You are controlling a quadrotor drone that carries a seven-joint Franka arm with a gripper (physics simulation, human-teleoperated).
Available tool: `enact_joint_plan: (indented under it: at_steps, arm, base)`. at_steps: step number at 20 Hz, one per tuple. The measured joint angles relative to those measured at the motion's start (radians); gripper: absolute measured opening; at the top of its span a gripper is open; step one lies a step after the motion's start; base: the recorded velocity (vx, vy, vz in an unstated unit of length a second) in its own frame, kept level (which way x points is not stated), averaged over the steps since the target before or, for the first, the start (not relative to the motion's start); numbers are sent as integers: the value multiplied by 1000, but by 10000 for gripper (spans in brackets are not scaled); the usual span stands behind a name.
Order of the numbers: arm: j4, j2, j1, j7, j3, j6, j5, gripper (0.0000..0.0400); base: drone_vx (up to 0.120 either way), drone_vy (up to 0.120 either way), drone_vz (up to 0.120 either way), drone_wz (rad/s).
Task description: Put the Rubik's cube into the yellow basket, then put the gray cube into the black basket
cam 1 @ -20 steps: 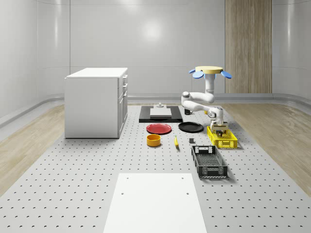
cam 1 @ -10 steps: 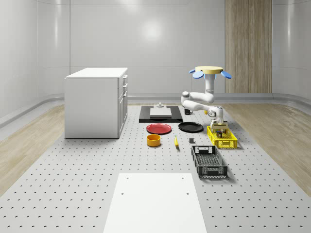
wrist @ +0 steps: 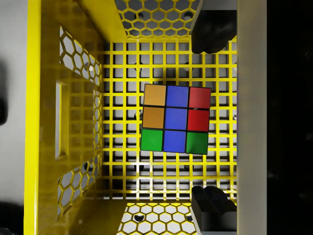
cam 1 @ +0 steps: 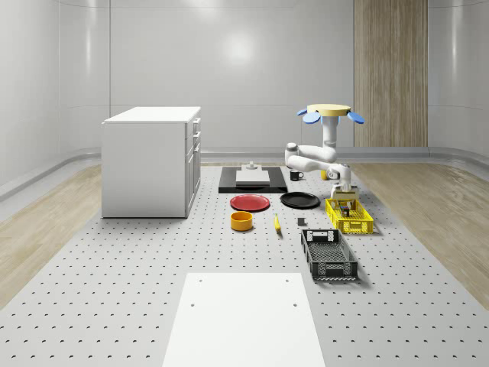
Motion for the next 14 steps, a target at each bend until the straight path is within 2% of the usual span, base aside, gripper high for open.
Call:
enact_joint_plan:
  at_steps: [3,14]
  arm:
    - [-2,-1,2,-1,12,-4,11,400]
    - [-4,-3,3,-1,23,-7,22,400]
  base:
    - [0,-27,0,0]
    - [0,-120,0,0]
